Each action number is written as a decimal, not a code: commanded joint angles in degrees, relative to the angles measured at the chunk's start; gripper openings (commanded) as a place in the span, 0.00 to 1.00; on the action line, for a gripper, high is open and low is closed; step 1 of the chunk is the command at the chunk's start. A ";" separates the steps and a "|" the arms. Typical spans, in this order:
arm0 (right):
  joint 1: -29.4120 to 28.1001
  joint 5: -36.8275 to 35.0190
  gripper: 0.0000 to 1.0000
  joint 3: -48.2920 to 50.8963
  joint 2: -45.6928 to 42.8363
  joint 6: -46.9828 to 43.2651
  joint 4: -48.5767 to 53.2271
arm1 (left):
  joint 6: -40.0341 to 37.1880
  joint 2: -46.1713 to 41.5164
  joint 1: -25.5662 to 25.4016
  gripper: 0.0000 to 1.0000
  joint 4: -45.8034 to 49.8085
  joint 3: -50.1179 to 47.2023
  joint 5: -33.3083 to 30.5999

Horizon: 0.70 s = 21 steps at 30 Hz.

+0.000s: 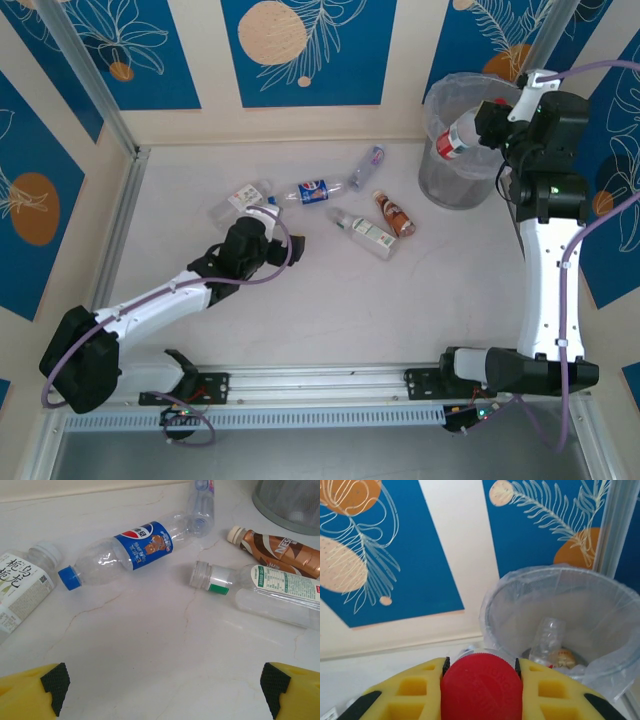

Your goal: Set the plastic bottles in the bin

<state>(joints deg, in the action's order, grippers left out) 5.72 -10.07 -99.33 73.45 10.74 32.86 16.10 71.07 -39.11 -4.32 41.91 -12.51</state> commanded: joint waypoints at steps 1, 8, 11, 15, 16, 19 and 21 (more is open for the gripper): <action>0.41 -5.84 0.00 -1.02 0.71 -2.63 -8.51 | 0.56 -1.58 0.64 0.99 -0.87 -1.12 -1.54; 0.79 -8.12 0.00 0.02 2.84 -5.52 -14.92 | 0.95 -1.70 0.72 0.99 -1.04 -1.83 -2.22; 0.96 -9.99 0.00 1.32 3.48 -7.78 -16.13 | 1.27 -1.60 0.77 0.99 -1.04 -1.89 -2.34; 1.05 -12.60 0.00 1.59 4.74 -10.21 -14.23 | 1.33 -1.55 0.75 0.99 -0.82 -1.83 -2.43; 1.03 -13.18 0.00 1.51 5.19 -10.81 -13.70 | 1.30 -1.55 0.77 0.99 -0.78 -1.83 -2.44; 1.04 -14.85 0.00 1.33 6.51 -12.63 -12.23 | 1.48 -1.55 0.86 0.99 -0.61 -1.83 -2.52; 1.05 -15.94 0.00 1.59 7.60 -14.10 -12.13 | 1.79 -1.42 0.84 0.99 -0.61 -1.87 -2.51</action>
<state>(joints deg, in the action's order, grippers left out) 6.46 -22.17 -98.45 79.92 0.25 20.75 16.53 70.54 -38.98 -4.27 40.40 -14.04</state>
